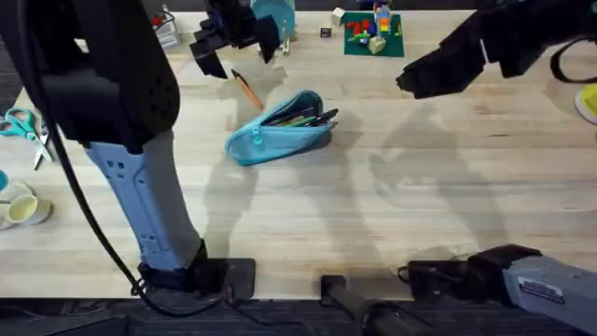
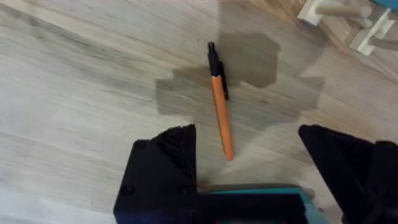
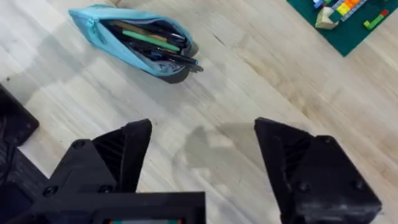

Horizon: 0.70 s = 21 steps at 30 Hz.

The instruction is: Unzip the bag, pick up the pens from the table one at a time and place them inside, then zip the bag closed.

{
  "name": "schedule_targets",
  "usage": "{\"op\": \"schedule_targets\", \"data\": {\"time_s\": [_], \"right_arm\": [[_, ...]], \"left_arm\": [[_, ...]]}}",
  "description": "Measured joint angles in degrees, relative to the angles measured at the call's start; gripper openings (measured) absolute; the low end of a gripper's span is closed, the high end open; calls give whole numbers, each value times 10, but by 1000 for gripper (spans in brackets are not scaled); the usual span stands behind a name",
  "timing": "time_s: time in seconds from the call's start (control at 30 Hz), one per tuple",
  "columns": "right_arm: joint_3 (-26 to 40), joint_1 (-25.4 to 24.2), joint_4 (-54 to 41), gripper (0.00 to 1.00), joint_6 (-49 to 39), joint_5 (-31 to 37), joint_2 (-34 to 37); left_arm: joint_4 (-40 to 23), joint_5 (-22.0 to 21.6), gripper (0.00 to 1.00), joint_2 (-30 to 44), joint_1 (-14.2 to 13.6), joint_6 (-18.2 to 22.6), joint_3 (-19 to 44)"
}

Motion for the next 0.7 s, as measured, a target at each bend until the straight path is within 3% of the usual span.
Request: {"op": "schedule_targets", "data": {"time_s": [0.47,0.7], "right_arm": [[0,0,0,996,-2,0,0],[0,0,0,996,-2,0,0]], "left_arm": [[-22,10,995,75,-6,-19,-2],[-26,11,995,77,-5,-21,2]]}}
